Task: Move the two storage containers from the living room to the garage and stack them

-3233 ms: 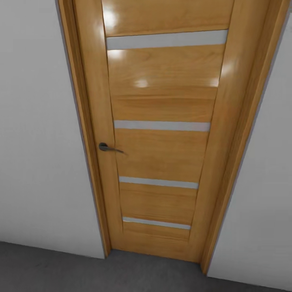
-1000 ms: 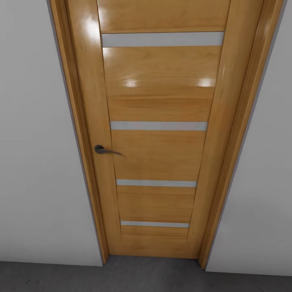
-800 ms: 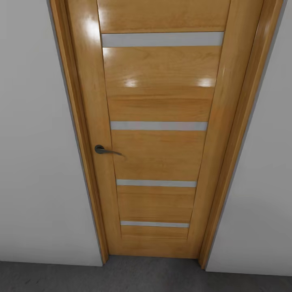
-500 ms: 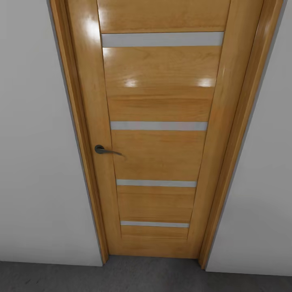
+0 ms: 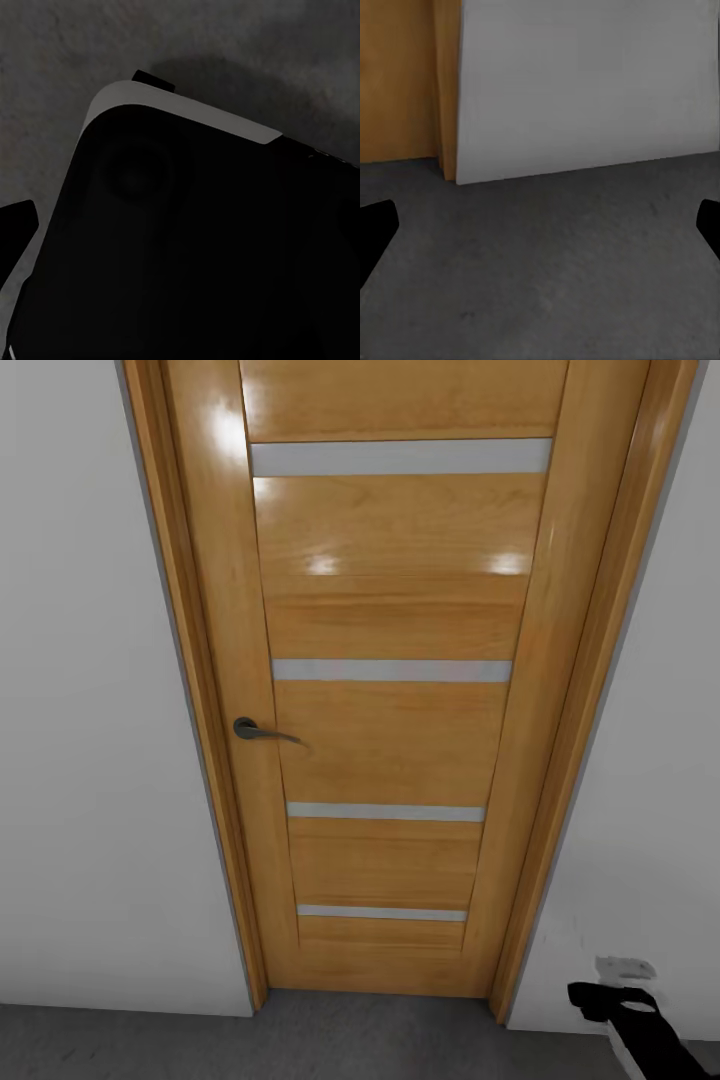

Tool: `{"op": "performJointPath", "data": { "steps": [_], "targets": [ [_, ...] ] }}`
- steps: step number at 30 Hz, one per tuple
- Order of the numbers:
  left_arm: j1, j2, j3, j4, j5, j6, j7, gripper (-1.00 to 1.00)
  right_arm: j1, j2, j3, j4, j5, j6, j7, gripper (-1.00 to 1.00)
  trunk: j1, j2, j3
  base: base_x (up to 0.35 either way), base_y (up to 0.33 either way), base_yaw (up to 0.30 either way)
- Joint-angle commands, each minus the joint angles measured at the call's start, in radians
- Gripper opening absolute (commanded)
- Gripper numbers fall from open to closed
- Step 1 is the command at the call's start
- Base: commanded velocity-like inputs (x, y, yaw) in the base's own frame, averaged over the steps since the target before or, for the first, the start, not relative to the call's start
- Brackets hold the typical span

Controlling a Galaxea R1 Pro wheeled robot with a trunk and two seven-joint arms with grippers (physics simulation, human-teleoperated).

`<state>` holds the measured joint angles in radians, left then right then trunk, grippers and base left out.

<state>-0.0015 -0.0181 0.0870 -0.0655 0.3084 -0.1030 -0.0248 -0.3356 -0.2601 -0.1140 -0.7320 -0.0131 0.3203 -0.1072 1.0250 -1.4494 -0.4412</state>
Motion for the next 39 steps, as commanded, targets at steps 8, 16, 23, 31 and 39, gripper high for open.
{"op": "performJointPath", "data": {
  "steps": [8,16,23,31,39],
  "targets": [
    [0.000,0.000,0.007,0.000,0.001,-0.002,-0.002,1.00,-0.267,0.163,0.003,0.023,0.046,0.138,-0.028,1.00,0.000,-0.001,-0.001,0.000,0.000,0.000],
    [0.000,0.000,0.008,-0.002,0.001,-0.003,-0.003,1.00,-0.368,0.416,0.010,0.012,0.199,0.209,-0.041,1.00,0.000,-0.001,-0.001,0.000,0.000,0.000],
    [0.000,0.000,0.008,-0.002,0.001,-0.003,-0.003,1.00,-0.375,0.435,0.132,0.006,0.269,0.215,-0.037,1.00,0.000,-0.001,-0.001,0.000,0.000,0.000],
    [0.000,0.000,0.008,-0.003,0.001,-0.003,-0.003,1.00,-0.376,0.435,0.182,0.004,0.271,0.202,-0.032,1.00,0.000,-0.001,-0.001,0.000,0.000,0.000],
    [0.000,0.000,0.007,-0.003,0.001,-0.003,-0.003,1.00,-0.376,0.435,0.187,0.003,0.270,0.201,-0.032,1.00,0.000,-0.001,-0.001,0.000,0.000,0.000]
  ]
}}
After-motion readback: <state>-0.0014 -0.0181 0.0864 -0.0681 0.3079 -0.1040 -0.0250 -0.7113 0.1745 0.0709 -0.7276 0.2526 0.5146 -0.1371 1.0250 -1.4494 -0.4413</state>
